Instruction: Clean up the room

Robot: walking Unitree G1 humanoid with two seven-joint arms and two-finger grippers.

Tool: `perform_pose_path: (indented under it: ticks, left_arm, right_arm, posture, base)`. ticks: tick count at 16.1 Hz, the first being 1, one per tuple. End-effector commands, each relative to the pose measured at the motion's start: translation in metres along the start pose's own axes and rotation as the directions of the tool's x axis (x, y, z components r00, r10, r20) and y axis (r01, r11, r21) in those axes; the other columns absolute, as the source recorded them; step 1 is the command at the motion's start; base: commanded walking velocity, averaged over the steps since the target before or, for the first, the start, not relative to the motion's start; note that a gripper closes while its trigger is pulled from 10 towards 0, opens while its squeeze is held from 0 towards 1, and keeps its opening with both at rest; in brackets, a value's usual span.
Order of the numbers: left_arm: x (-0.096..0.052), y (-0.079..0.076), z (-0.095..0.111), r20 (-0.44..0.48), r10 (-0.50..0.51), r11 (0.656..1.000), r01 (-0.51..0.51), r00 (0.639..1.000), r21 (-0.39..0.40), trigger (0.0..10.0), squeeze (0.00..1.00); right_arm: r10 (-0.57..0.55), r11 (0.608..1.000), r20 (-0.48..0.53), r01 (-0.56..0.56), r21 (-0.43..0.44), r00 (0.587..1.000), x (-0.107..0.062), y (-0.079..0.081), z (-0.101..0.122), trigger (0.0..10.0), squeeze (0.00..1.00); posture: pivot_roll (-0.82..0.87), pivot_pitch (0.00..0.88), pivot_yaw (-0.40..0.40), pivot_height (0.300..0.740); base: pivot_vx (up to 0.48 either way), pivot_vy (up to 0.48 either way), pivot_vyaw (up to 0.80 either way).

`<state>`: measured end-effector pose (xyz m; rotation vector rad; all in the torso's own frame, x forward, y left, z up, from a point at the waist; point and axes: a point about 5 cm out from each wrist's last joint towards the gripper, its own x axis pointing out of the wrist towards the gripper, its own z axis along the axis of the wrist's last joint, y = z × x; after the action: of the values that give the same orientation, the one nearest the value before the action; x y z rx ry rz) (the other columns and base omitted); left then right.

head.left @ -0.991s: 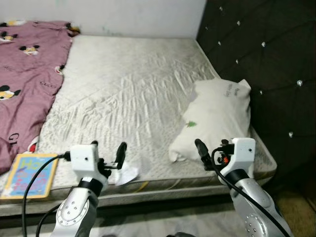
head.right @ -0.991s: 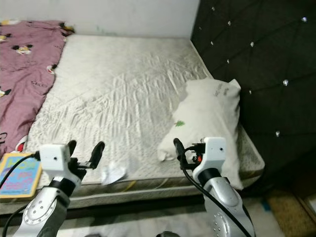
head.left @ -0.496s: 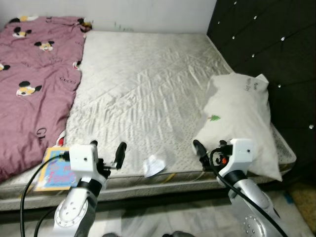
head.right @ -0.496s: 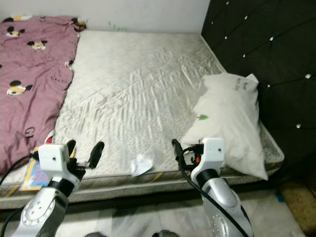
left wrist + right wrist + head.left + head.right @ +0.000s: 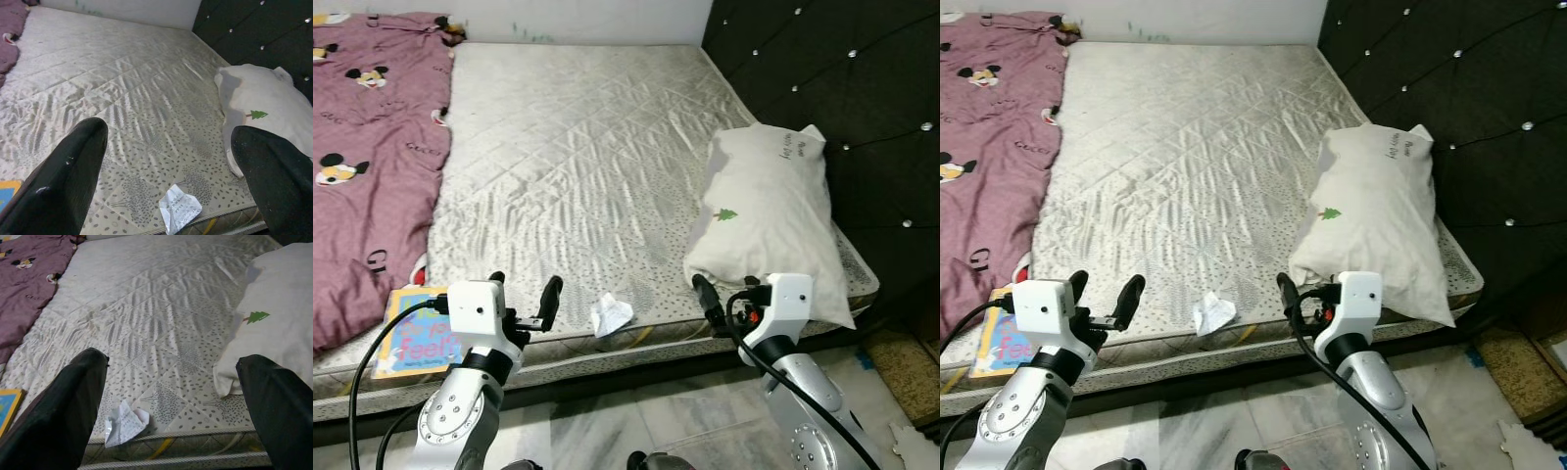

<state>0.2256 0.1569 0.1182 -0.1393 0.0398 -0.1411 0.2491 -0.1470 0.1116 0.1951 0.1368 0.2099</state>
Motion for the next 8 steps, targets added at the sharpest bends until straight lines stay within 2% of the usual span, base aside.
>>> perform_pose_path:
  ticks: [1,8]
  left_arm:
    - [-0.0021,0.0003,-0.0026,-0.011,-0.004,1.000,0.003,1.000,-0.002,10.0,0.00]
    - [-0.0018,-0.0017,-0.0028,-0.006,-0.019,1.000,0.018,1.000,-0.008,10.0,0.00]
  right_arm:
    - [-0.005,1.000,0.003,0.005,0.001,1.000,-0.0002,-0.0009,0.0011,10.0,0.00]
    - [0.000,1.000,-0.004,0.000,-0.004,1.000,0.0000,-0.0012,0.0002,10.0,0.00]
  posture:
    - [-0.04,0.141,-0.099,0.740]
    - [-0.04,0.135,-0.100,0.740]
  base:
    - [0.000,0.000,0.00]
    - [0.000,0.000,0.00]
